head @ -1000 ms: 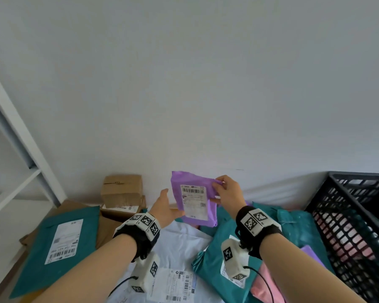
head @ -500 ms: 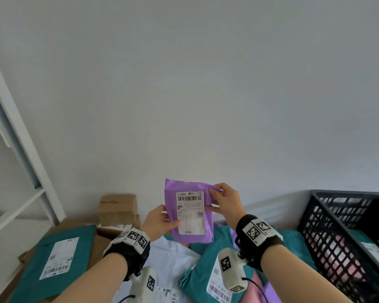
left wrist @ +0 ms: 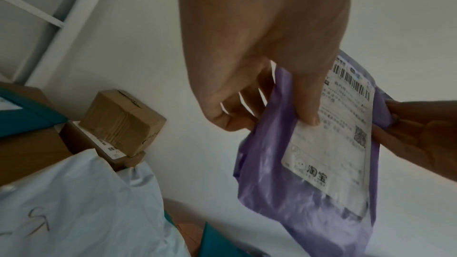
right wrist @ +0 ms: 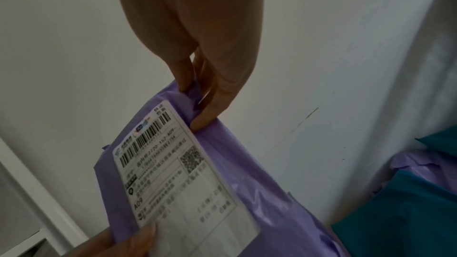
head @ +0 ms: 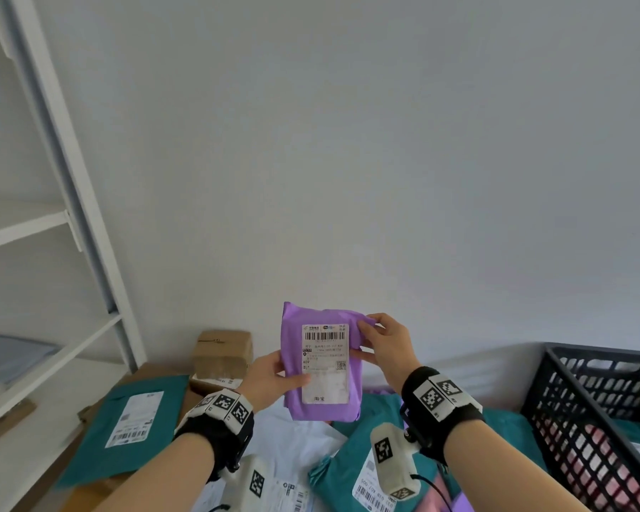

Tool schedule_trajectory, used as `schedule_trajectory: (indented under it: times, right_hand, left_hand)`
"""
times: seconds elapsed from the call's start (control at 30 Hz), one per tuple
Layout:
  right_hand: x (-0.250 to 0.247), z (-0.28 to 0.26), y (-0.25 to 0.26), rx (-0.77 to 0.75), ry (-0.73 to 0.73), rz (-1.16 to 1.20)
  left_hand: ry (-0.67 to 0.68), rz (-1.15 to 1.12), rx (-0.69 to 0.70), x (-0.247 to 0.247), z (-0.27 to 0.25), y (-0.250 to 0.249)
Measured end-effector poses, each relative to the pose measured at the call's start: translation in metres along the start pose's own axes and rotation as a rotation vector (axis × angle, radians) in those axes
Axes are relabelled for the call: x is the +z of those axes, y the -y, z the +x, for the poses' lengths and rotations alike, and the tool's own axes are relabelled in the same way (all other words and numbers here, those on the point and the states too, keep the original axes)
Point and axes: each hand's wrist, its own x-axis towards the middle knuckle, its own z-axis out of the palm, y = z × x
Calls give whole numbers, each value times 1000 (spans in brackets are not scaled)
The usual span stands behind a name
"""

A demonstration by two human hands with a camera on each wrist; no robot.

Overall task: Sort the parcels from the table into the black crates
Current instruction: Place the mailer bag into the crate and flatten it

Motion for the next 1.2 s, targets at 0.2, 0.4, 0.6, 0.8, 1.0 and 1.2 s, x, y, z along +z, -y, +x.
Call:
schedule_trajectory:
  times: [0.2,0.4,0.6,0.8,1.0,1.2]
  right_hand:
    - [14,-13,3,-37,-34,-25]
    - [30,-24,5,-142,-104,-160]
    - [46,-41,-8,-96,25,-143]
    - [71,-62,-14,-129,57,-184]
    - [97,-72,-5,-208,-11,-217]
    - [119,-80,3,-242,-19,-212]
  left_hand:
    - [12,-56,4,-8,-13,-3]
    - [39,-139,33,-28,-22,-11]
    - [37,-221,36,-56,-27,-22]
    - [11,-254,67,-80,-38,-30]
    - [-12,-250,144,-109,-51,-38]
    - [-15,-228,173,-131,-59,-42]
